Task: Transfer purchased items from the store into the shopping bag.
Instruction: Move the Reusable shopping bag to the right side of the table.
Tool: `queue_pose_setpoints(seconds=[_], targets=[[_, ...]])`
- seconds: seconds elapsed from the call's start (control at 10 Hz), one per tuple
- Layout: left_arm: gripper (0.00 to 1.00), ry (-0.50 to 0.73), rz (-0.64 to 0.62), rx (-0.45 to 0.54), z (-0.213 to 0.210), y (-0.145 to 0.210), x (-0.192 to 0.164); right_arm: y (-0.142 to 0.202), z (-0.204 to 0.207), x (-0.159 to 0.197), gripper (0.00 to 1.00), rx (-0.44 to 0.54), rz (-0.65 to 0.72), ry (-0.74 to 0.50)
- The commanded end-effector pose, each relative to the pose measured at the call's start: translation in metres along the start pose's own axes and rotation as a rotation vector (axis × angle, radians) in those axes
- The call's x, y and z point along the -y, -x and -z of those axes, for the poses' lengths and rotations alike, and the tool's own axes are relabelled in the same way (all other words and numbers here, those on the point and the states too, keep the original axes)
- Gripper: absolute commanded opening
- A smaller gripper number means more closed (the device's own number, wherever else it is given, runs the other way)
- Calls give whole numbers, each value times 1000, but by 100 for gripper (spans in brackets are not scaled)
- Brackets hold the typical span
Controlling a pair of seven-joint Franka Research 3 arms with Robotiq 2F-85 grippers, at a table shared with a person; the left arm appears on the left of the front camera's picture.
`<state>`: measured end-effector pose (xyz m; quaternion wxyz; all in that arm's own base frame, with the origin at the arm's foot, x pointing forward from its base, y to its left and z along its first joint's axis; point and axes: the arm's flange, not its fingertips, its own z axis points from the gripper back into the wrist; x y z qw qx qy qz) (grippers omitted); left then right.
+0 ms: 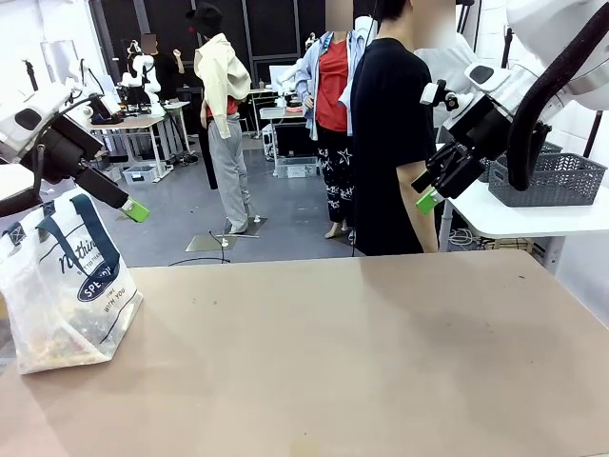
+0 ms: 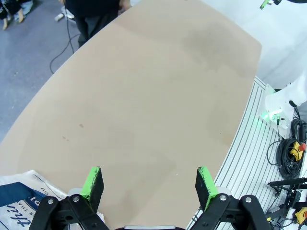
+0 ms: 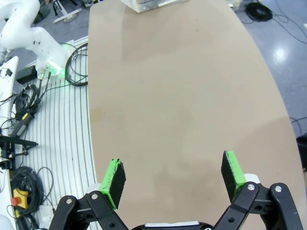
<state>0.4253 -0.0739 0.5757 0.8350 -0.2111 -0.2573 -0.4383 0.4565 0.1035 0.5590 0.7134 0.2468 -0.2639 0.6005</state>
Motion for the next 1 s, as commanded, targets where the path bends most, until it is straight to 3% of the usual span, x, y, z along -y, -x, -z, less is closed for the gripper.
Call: queue_pose_setpoints(seconds=[0.0,0.9], targets=[[100,15,0,10,0,0,-1,0,0,-1,100,3,1,-9],[100,15,0,10,0,0,-1,0,0,-1,100,3,1,-9]])
